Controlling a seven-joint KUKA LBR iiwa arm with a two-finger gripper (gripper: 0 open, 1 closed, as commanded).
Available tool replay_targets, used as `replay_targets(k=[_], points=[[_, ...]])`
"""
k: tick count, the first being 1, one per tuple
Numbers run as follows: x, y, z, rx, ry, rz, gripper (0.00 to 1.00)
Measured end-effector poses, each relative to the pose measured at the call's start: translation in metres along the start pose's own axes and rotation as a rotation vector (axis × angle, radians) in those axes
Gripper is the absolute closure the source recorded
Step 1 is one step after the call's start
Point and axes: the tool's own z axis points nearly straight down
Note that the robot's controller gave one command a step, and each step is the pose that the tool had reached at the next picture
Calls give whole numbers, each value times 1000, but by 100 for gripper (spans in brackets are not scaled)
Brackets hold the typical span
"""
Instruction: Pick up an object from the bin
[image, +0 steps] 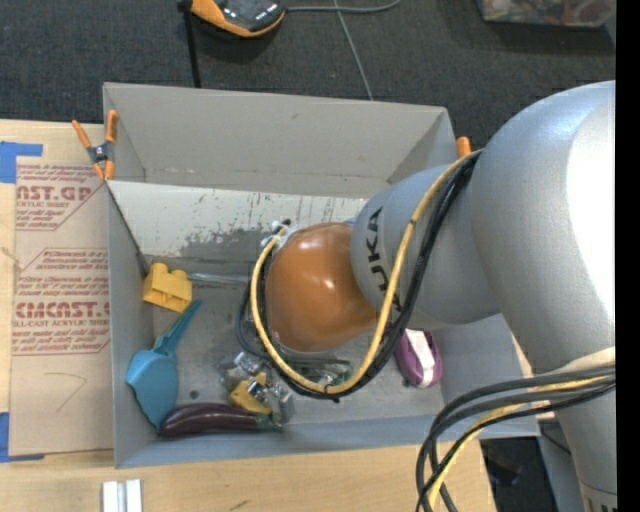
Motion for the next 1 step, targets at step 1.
replay_targets(k=[1], points=[[0,0,0,0,0,0,100]])
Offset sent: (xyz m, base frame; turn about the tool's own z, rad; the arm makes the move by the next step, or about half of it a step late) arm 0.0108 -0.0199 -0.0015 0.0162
